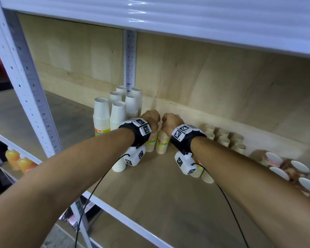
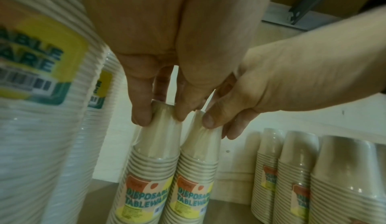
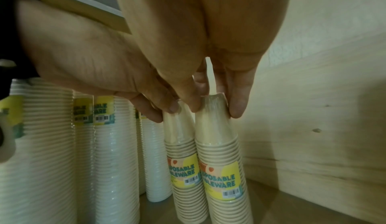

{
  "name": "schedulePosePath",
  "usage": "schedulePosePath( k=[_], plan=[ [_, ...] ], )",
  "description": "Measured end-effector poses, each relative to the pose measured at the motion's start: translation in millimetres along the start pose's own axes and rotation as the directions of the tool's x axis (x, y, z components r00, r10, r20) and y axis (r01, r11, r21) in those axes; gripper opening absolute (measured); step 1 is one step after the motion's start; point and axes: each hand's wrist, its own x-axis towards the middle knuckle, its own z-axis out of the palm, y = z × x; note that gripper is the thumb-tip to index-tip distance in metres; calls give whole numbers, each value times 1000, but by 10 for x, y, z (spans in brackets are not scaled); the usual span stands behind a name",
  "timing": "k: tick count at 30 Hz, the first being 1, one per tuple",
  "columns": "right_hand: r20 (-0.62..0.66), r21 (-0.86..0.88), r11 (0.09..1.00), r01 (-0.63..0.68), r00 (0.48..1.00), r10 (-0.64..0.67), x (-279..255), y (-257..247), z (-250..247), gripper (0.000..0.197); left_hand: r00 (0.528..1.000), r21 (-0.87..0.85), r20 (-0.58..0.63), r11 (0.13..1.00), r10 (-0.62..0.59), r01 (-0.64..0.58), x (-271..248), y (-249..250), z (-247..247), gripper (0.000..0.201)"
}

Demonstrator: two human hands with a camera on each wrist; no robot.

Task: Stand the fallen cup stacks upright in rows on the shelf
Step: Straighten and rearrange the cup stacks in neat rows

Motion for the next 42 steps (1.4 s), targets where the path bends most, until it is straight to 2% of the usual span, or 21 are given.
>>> schedulePosePath(
  k=[8,13,16,20,21,24,29,34,39,42],
  plan=[
    [-33,26,1000,-9,999,10,-213,6,-55,23,1000,-44,-10,999,3,-3,-178,62,-70,26],
    [-20,16,1000,-20,1000,20,-392,30,-155,28,998,37,54,999,32,-34,-344,190,-177,30],
    [11,17,999,-33,999,33,-537,15,-258,32,990,137,105,985,90,-104,-481,285,-252,31],
    [57,-9,999,-54,997,54,-769,33,-395,31,965,155,234,975,119,-158,-619,451,-355,23],
    [67,-14,998,-63,996,64,-834,44,-435,32,958,137,262,977,120,-160,-667,503,-385,23],
    [77,-21,995,-103,992,104,-1026,119,-555,35,936,73,327,984,131,-163,-786,657,-437,39],
    [95,-38,986,-165,981,168,-1321,340,-741,34,917,22,354,979,184,-205,-955,932,-376,43],
    [92,-58,967,-249,963,254,-1530,640,-852,37,892,1,382,965,244,-264,-1076,1254,-261,36],
    [85,-132,940,-315,941,327,-1656,885,-924,19,870,-35,380,945,314,-326,-1153,1507,-175,28],
    [77,-145,939,-312,942,325,-1707,1063,-912,24,859,-35,373,930,351,-365,-1166,1630,-101,30]
  ],
)
